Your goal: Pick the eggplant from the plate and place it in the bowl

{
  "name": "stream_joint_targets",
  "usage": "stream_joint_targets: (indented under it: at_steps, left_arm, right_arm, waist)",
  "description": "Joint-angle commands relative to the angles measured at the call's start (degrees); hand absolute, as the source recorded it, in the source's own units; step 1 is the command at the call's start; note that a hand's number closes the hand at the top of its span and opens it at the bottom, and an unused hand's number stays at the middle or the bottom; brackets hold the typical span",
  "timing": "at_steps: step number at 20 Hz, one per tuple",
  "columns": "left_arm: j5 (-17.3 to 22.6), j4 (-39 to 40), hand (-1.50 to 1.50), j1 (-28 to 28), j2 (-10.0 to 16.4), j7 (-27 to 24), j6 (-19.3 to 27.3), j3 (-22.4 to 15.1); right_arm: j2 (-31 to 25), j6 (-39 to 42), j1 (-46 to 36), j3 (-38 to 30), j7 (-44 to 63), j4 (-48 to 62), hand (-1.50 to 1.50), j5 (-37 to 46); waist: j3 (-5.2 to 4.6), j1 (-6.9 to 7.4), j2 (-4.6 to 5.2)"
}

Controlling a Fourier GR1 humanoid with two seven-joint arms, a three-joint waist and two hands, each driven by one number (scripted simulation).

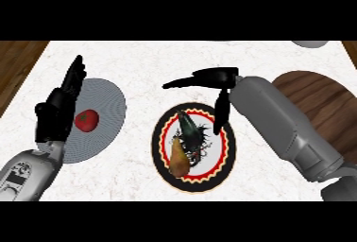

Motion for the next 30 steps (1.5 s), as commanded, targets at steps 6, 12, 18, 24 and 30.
stream_joint_targets:
  at_steps: [6, 12, 18, 24, 30]
  left_arm:
    - [-0.3, -3.8, 0.00, 4.5, 0.7, 0.1, -0.9, 1.4]
    - [-1.7, -2.5, 0.00, 2.0, -0.9, 1.2, -0.8, 2.1]
    - [-1.4, -1.8, 0.00, 1.3, -1.0, 1.3, -2.4, 3.9]
    - [-1.7, -1.7, 0.00, 3.6, -1.3, -1.1, -4.0, 4.5]
    - [-4.8, 1.2, 0.00, 0.9, -4.0, -0.8, -2.0, 3.8]
  right_arm:
    - [4.1, 1.4, -1.8, 10.1, -8.3, 8.4, -1.50, 10.3]
    - [8.6, -3.0, -2.9, 10.9, -11.7, 16.5, -1.50, 13.0]
    - [12.5, -7.4, -1.8, 12.0, -13.8, 21.2, -1.50, 15.5]
    - [12.6, -6.7, -2.7, 11.0, -14.5, 22.8, -1.50, 14.8]
    - [12.6, -17.4, 5.6, 16.4, -19.0, 19.1, 1.50, 19.2]
  waist:
    - [-0.04, -0.80, -0.34]
    - [-0.03, -1.23, -0.24]
    - [-0.03, -1.36, -0.08]
    - [-0.04, -0.35, -0.02]
    - [-0.01, -1.14, -0.02]
